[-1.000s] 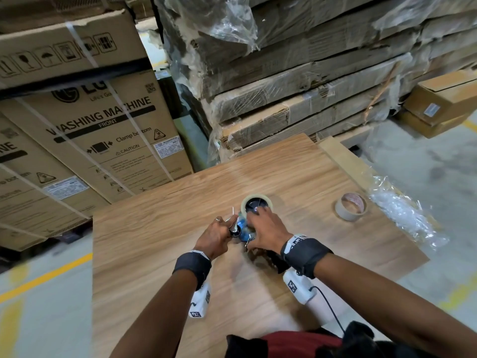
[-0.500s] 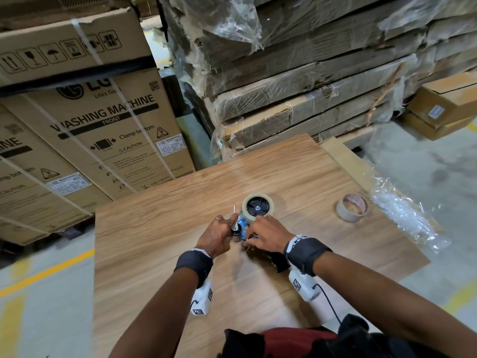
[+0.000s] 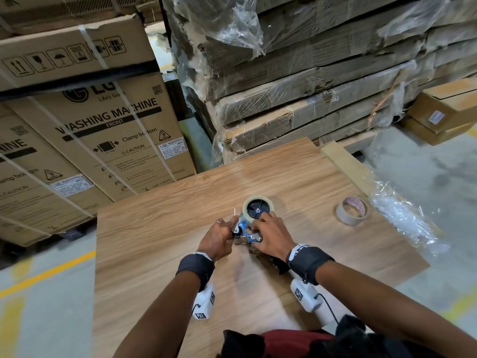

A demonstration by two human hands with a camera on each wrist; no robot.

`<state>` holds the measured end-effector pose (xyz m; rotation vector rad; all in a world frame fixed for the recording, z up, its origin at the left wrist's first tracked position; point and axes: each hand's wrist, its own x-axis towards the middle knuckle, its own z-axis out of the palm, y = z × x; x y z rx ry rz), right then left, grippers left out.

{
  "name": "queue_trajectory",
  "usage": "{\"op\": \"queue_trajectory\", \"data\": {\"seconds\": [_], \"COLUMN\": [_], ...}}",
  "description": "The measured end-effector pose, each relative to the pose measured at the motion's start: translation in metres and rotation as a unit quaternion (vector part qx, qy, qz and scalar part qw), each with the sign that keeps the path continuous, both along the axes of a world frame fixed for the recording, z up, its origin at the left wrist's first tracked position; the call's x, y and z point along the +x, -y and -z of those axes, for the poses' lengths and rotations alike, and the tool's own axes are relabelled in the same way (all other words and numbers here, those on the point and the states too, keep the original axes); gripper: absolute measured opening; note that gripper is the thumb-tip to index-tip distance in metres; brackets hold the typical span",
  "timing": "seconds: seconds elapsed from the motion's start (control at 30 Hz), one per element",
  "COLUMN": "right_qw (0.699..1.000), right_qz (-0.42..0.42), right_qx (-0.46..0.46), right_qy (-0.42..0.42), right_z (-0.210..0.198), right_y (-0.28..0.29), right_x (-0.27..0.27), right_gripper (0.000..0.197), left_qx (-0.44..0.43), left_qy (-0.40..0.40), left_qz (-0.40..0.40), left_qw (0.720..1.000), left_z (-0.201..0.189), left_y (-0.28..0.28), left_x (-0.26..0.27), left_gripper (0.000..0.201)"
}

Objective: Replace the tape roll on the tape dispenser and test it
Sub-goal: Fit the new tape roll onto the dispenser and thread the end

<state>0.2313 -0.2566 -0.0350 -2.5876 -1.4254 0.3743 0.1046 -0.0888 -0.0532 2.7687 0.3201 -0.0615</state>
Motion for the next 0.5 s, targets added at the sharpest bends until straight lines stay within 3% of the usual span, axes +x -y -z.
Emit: {"op": "queue_trajectory", "data": {"seconds": [0.1,0.2,0.4,0.5], "right_qw": [0.994,0.955,0.886,0.817], "right_qz": [0.087,0.198,0.231,0.252], "right_qx": [-0.013,-0.067,-0.075,-0.026], "right_qy": [-0.061,-0.209,-0.394,-0.518], "right_z": [0.007,0.008,0.008,0.007], "right_y": [0.013,0.02,0.029,0.031], "right_x": [0.006,0.012,0.01,0.004], "right_gripper": [0.075,0.094,0.054,0.033], "left_qx": [0.0,-0.017,-0.054,-0.117], "left_qy": [-0.004,0.003,0.022,0.04], "left_qz": [-0.005,-0.011,-0.068,-0.133], "left_qw": [1.0,1.0,0.996,0.983], "left_z": [0.001,-0.003,0.003,0.004], "left_y": [-0.001,0.002,0.008,0.012], "left_x": [0.0,-0.001,-0.01,-0.016], "left_gripper": [0.051,0.042,0.009,0.008]}}
